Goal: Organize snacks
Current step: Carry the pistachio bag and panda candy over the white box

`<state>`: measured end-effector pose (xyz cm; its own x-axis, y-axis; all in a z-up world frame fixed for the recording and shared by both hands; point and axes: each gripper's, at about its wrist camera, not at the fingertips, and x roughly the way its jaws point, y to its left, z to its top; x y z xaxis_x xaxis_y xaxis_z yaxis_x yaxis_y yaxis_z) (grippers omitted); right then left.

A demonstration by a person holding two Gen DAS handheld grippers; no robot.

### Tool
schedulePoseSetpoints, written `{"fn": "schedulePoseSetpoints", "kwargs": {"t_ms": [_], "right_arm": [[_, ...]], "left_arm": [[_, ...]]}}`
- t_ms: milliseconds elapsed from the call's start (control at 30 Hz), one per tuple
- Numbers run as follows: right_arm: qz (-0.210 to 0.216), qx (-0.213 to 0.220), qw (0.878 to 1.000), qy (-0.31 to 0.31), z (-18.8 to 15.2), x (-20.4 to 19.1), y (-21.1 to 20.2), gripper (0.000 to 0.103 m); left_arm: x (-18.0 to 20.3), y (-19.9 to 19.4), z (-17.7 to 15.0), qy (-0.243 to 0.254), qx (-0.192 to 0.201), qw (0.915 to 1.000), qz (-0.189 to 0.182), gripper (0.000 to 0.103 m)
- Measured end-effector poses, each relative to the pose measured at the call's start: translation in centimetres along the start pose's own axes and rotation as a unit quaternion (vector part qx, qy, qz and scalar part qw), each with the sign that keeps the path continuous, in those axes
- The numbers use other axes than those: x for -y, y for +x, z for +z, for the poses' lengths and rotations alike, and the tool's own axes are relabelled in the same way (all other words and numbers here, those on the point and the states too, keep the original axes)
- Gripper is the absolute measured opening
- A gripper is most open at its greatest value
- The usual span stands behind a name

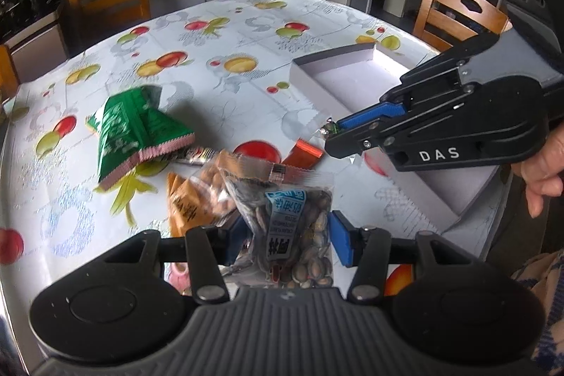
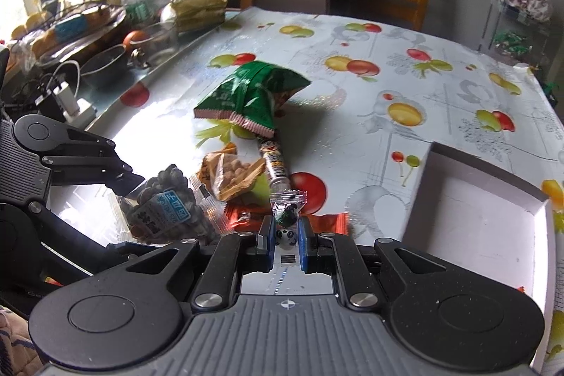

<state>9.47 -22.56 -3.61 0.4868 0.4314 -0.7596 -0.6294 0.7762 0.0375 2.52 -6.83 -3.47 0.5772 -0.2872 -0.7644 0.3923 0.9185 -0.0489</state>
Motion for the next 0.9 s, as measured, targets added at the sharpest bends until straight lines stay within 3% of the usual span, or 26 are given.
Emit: {"fn": "schedulePoseSetpoints", "kwargs": {"t_ms": [900], "right_arm": [[-0.053, 0.027, 0.997, 0.058, -1.7, 5.5, -3.8, 0.015]], "left_arm": [[5.3, 1.7, 5.7, 0.054, 0.027, 0.9967, -0.054, 0.049]]}}
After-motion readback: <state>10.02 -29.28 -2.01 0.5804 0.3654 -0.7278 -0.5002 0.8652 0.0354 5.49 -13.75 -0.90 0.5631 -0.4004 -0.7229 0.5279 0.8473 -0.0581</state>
